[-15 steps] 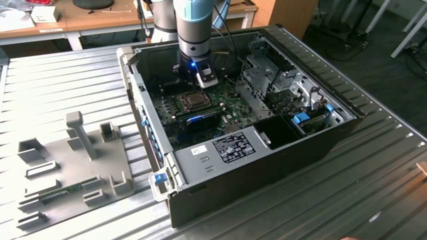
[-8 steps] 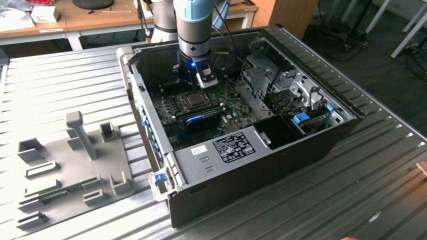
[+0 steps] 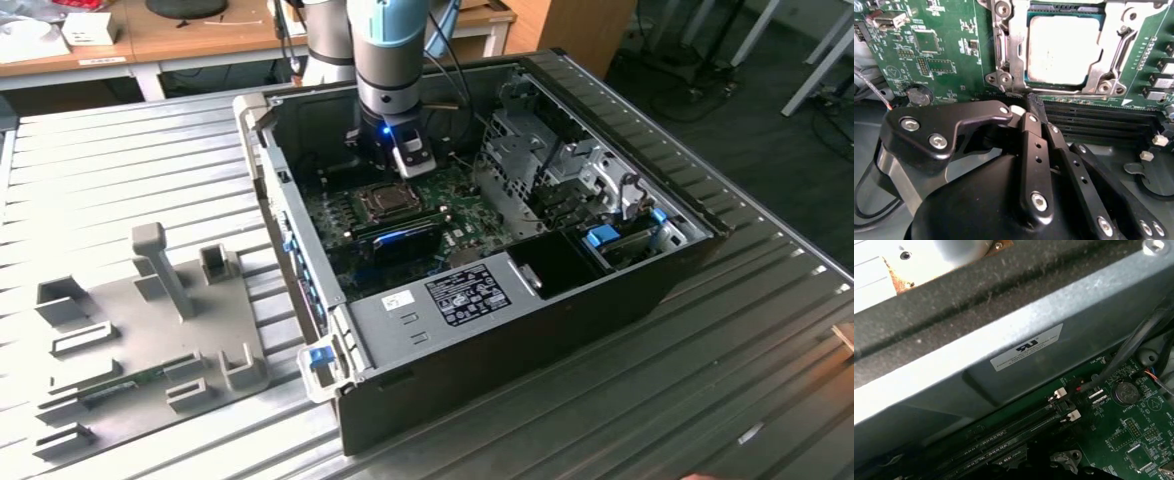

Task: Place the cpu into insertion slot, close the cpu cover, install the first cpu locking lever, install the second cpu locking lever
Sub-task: 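Install the first cpu locking lever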

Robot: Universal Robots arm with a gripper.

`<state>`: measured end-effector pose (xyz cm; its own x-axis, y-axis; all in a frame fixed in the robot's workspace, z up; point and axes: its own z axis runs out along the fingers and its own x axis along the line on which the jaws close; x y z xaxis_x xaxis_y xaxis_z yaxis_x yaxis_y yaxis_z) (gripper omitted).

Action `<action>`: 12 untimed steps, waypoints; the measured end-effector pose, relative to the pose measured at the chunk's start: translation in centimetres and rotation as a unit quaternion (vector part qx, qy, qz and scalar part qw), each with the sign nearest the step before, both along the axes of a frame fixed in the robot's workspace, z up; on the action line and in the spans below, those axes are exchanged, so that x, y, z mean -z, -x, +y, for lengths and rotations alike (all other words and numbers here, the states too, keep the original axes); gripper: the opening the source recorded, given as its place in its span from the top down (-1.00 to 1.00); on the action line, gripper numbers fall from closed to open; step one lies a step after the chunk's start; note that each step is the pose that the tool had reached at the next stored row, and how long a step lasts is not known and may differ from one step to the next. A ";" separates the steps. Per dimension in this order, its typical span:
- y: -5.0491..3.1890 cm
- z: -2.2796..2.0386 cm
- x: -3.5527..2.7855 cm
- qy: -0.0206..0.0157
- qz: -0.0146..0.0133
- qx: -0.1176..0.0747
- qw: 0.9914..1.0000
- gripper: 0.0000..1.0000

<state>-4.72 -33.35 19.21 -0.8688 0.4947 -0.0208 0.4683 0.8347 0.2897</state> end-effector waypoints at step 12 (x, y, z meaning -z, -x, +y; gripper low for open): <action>-0.01 -0.01 -0.33 0.000 0.000 0.000 1.000 0.80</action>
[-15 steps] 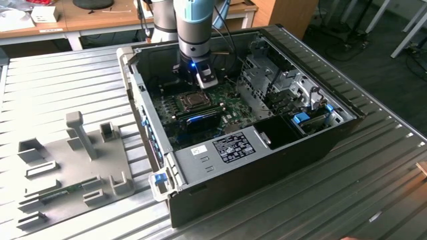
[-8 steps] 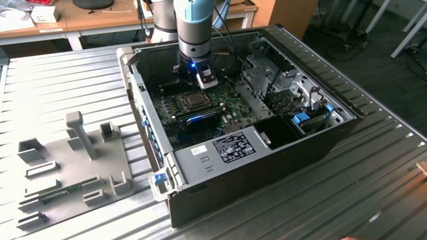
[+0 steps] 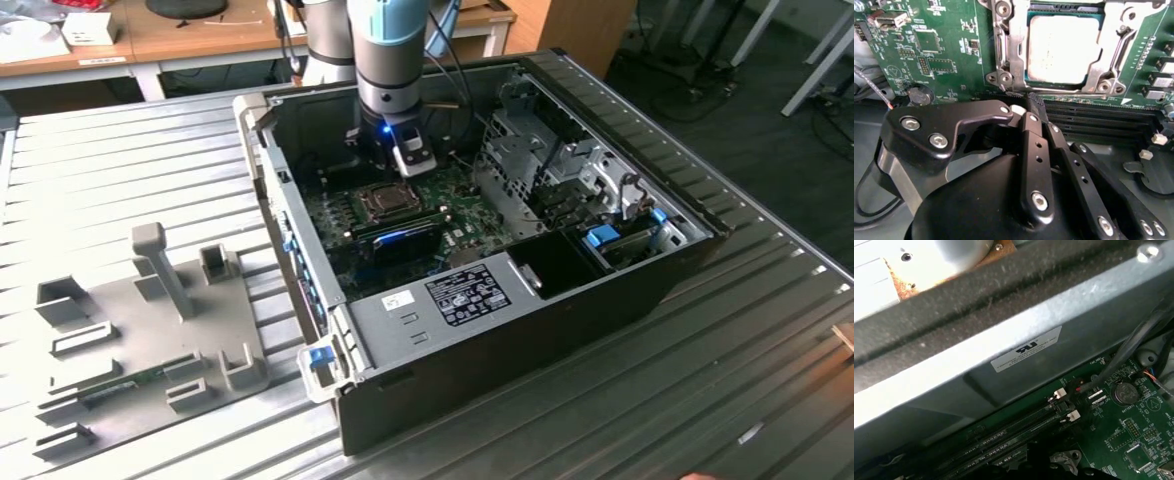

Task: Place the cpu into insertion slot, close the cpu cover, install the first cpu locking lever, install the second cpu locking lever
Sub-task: 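Install the first cpu locking lever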

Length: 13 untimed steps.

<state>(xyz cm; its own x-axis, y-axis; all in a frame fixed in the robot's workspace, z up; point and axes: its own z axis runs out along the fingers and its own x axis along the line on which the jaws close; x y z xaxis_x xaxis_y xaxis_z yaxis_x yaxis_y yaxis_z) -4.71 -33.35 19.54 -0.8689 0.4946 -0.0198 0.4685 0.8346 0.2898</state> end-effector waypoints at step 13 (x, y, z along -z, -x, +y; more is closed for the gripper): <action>-0.01 0.00 -1.53 0.005 0.000 0.000 1.000 0.80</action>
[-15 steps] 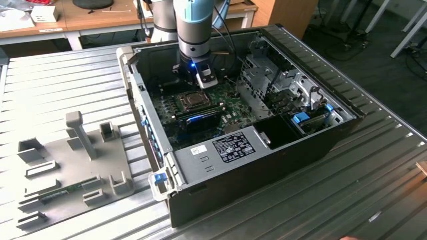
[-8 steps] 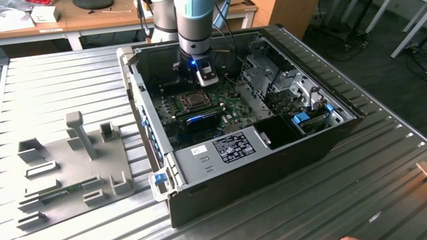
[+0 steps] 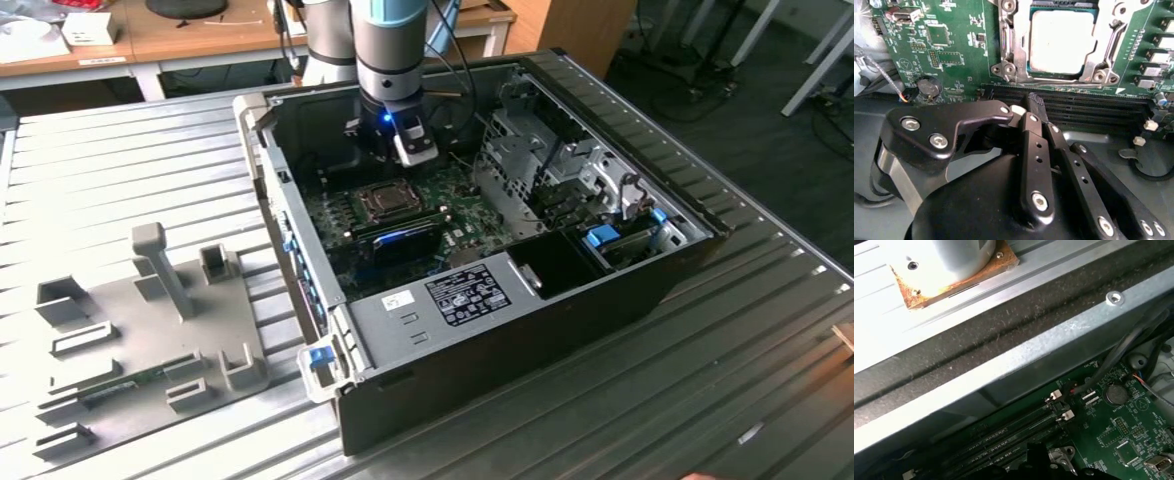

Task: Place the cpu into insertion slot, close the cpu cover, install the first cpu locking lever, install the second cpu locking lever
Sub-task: 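Install the first cpu locking lever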

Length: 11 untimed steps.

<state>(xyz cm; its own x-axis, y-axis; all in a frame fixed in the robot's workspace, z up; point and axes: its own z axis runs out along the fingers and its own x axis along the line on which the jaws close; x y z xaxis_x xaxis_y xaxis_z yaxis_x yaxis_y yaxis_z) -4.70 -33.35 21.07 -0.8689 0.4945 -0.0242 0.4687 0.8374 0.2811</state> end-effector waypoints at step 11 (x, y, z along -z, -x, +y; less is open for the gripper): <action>0.00 0.00 -0.01 0.013 0.002 -0.001 1.000 0.80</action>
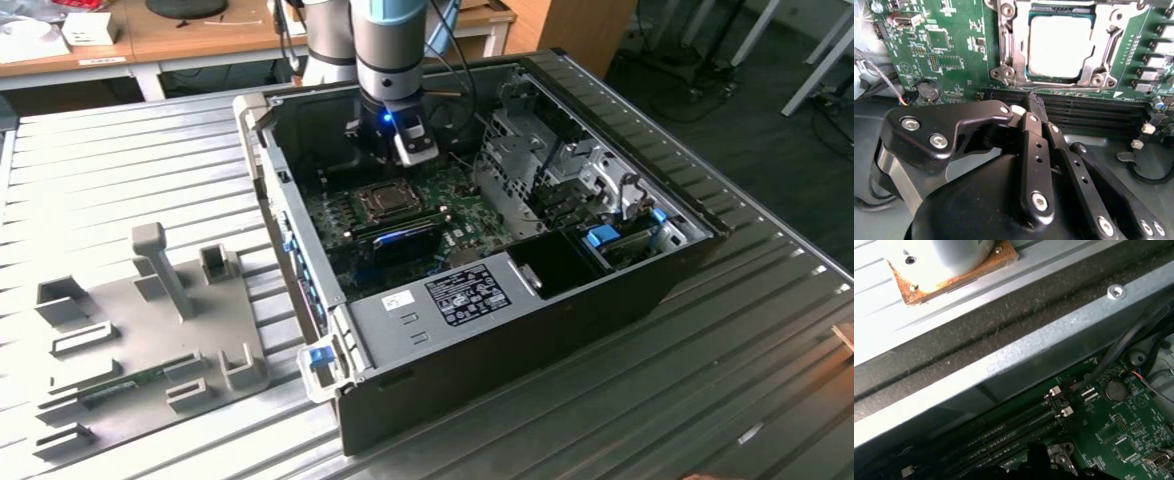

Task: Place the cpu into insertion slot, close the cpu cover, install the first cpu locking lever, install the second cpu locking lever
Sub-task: 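Install the first cpu locking lever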

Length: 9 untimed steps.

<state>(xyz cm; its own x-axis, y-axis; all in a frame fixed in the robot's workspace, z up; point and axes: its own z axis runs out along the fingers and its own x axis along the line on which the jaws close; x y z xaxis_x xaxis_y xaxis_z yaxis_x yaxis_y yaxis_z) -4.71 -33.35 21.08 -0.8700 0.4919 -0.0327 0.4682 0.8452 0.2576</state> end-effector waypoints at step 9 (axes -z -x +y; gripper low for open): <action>0.00 0.00 0.00 0.011 0.002 -0.002 1.000 0.80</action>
